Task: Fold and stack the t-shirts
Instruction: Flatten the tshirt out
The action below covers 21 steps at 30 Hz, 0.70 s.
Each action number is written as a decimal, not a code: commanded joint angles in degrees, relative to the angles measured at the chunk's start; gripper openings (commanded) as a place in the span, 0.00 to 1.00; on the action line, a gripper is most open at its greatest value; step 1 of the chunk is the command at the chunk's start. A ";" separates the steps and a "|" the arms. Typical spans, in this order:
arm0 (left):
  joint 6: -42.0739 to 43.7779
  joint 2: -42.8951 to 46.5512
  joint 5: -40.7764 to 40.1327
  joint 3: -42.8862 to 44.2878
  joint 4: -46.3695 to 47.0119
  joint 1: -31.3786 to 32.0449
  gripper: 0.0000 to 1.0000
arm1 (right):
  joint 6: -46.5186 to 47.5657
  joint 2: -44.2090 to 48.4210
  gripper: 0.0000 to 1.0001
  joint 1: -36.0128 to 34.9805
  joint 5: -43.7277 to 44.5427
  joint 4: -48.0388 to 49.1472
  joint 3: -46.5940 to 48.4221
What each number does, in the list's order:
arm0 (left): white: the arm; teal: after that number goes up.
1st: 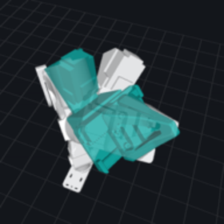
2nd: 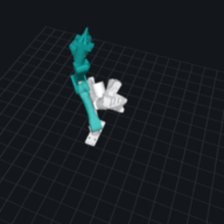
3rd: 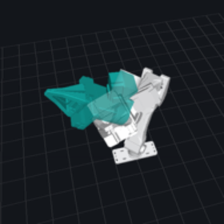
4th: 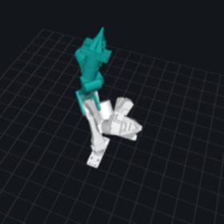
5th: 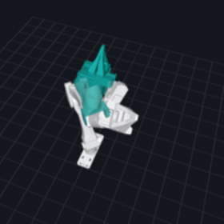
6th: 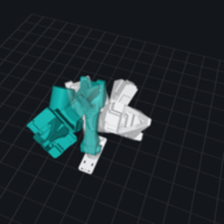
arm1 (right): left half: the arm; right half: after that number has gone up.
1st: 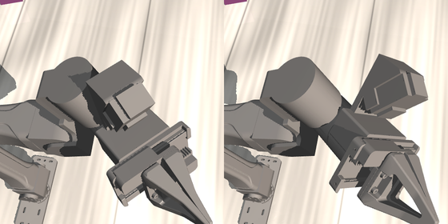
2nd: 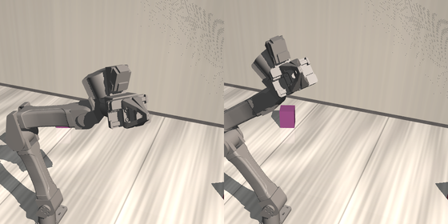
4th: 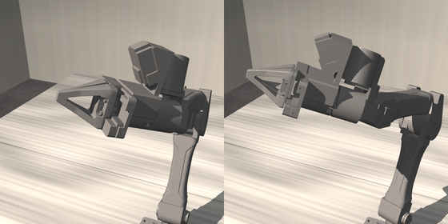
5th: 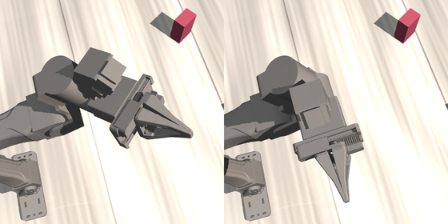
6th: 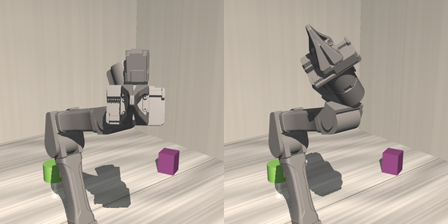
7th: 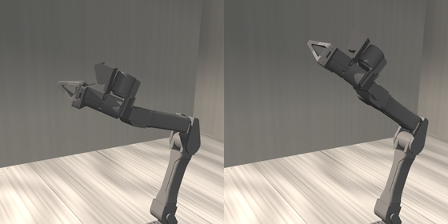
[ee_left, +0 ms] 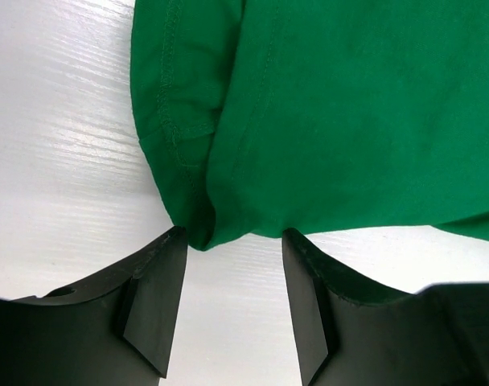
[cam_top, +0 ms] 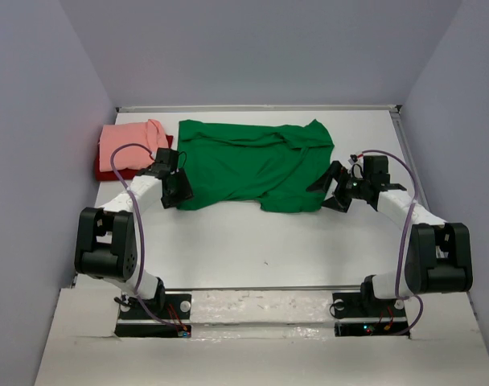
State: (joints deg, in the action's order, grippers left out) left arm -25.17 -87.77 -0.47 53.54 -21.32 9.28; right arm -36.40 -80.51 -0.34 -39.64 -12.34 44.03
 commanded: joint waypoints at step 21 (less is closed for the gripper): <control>0.82 -3.12 6.01 1.57 1.81 0.39 0.18 | 1.07 1.23 1.00 0.43 3.33 -3.39 5.54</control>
State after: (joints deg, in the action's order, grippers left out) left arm -24.51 -91.81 4.34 53.60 -19.81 9.32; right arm -36.49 -80.34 -0.34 -37.98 -14.46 47.24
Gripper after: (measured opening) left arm 0.215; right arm 0.995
